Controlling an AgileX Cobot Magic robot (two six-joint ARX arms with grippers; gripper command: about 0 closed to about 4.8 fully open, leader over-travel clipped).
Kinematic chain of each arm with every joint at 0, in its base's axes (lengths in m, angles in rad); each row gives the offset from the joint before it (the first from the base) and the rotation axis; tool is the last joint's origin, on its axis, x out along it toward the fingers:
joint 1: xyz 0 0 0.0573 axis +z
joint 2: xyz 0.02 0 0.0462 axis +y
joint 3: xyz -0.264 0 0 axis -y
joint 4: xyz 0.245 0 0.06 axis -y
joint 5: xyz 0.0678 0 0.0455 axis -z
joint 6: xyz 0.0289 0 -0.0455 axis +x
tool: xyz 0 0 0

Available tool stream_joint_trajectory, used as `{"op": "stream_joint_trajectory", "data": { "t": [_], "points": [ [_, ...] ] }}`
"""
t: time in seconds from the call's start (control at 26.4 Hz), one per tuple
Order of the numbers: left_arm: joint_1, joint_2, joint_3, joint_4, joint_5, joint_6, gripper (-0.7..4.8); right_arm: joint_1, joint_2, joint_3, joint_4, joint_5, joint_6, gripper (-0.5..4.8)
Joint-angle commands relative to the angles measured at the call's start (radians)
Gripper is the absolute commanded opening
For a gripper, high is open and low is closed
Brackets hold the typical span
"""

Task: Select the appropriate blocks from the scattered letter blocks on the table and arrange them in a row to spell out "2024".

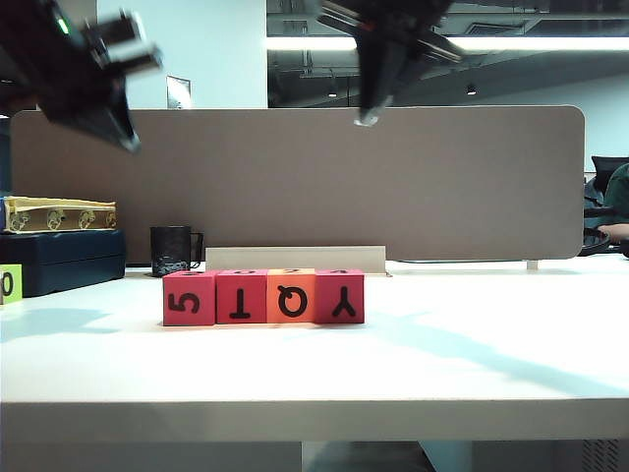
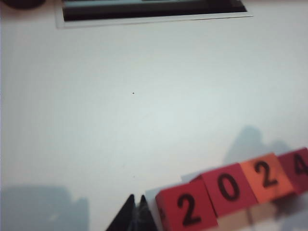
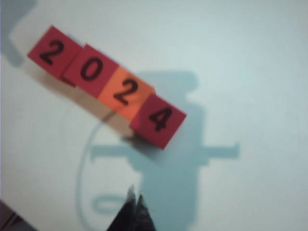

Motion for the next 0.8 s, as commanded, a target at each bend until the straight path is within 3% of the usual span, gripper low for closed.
{"op": "stream_joint_trajectory", "data": {
  "t": [0.04, 0.27, 0.45, 0.68, 0.8],
  "points": [
    [-0.019, -0.084, -0.008, -0.069, -0.016, 0.055, -0.06, -0.003, -0.012, 0.003, -0.054, -0.026, -0.009, -0.01],
    [-0.02, -0.295, -0.059, -0.135, -0.042, 0.102, -0.06, -0.026, -0.079, -0.016, -0.06, -0.026, -0.014, -0.01],
    [-0.02, -0.426, -0.147, -0.143, -0.058, 0.089, -0.06, -0.059, -0.129, -0.097, -0.058, -0.026, -0.014, -0.02],
    [-0.028, -0.624, -0.307, -0.118, -0.076, 0.053, -0.06, -0.087, -0.235, -0.335, 0.045, -0.027, -0.006, -0.01],
    [-0.039, -0.77, -0.418, -0.109, -0.082, -0.022, -0.06, -0.087, -0.314, -0.507, 0.134, -0.029, 0.003, -0.01]
  ]
}}
